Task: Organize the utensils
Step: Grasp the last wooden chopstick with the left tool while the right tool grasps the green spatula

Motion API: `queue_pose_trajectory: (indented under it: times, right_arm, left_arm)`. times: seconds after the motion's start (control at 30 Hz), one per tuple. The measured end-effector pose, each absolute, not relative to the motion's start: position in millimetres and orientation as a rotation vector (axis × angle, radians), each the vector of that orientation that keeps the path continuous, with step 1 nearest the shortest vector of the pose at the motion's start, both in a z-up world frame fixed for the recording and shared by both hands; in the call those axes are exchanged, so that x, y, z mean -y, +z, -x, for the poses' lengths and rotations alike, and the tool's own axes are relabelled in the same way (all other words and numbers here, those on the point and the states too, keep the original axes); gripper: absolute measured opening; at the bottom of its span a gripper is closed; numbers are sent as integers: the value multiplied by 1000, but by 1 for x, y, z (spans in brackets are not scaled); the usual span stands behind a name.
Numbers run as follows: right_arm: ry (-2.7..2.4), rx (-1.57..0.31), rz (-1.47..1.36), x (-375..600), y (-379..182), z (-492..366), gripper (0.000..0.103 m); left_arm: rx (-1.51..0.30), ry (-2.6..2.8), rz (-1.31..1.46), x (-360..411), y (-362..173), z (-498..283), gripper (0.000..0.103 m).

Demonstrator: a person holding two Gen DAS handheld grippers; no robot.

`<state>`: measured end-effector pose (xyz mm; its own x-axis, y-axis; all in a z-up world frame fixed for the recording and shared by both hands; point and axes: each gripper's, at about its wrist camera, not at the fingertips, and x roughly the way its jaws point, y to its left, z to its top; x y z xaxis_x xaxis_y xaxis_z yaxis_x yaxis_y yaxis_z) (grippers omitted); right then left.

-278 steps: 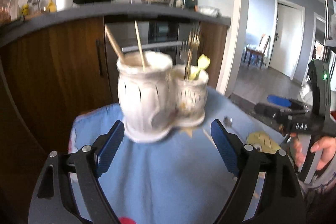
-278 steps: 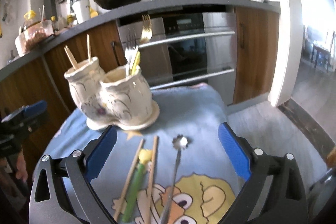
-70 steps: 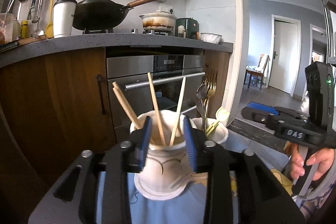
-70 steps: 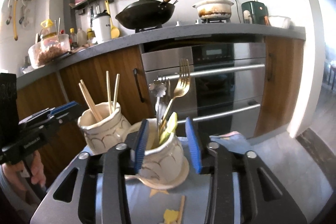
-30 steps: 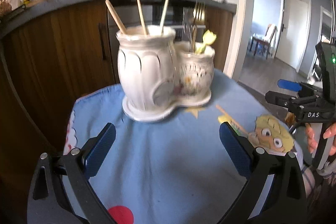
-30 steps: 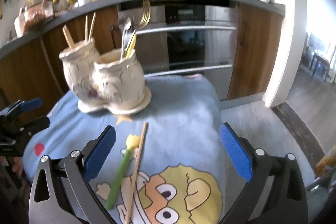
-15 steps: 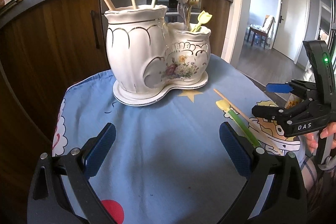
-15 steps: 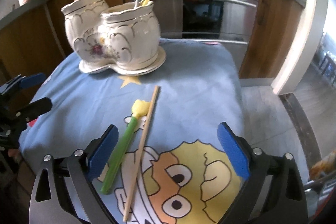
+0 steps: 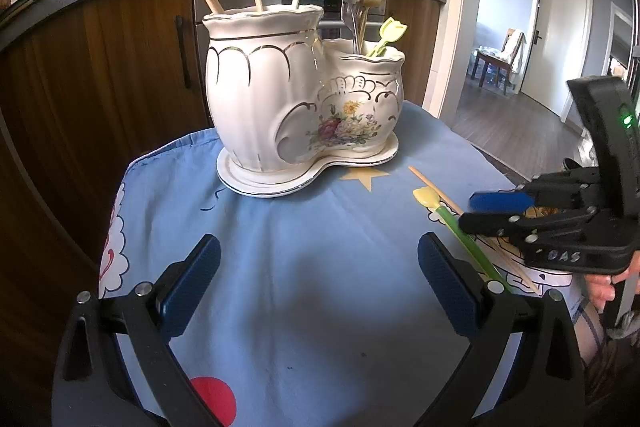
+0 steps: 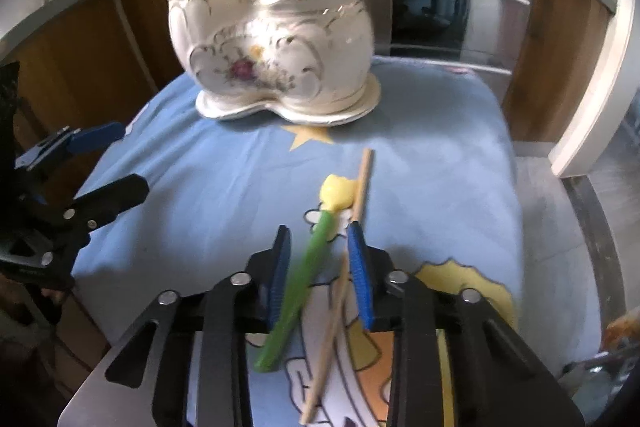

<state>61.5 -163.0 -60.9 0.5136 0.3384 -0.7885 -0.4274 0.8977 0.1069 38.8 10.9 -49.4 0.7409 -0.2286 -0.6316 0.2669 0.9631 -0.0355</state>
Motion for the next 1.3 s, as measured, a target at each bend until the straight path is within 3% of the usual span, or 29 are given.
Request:
queue_pose_trajectory:
  times: [0.47, 1.07, 1.3]
  right_arm:
    - [407, -929, 162, 142, -72, -64, 11]
    - [342, -817, 21, 231, -33, -57, 10]
    - [329, -811, -8, 253, -36, -52, 10]
  left_arm:
    - [-672, -273, -47, -15, -46, -35, 97]
    - [-783, -318, -30, 46, -54, -56, 97]
    - [-858, -379, -46, 100, -70, -65, 81]
